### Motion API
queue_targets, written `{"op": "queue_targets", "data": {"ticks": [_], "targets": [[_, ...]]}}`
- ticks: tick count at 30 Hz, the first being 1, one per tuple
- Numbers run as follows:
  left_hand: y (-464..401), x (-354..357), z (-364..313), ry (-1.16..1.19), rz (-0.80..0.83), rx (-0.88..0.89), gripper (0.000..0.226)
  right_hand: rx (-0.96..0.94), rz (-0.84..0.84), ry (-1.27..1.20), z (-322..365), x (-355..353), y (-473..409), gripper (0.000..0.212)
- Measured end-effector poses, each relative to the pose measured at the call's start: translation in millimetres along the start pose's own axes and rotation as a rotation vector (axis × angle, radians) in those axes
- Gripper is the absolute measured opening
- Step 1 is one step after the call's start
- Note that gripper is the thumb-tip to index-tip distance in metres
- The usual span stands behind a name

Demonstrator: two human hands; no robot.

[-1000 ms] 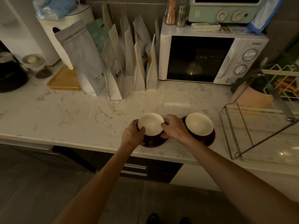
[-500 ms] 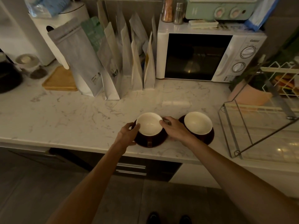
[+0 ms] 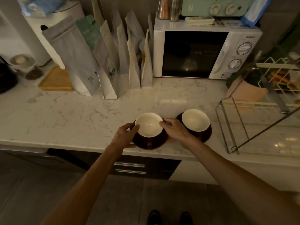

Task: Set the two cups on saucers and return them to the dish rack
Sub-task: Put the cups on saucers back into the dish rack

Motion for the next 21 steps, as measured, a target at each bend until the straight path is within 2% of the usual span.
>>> {"op": "queue_targets", "data": {"ticks": [10,21], "targets": [[49,38,-26,-0.074,0.154,0.076,0.043,0.054,-0.049,-0.115,-34,-41,60,0.039],[111,121,-31,-0.107,0.352,0.061,0.033,0.129,-0.116,-0.215,-115,-98,145,0.035]]}}
Point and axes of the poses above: each hand's wrist, its own y-axis away from the middle knuckle, its own x-axis out of the palm, z = x × y, the point moved 3 cm from there along -y, towards the middle knuckle, and after that the axes turned 13 degrees about x, right-handed, at the moved point
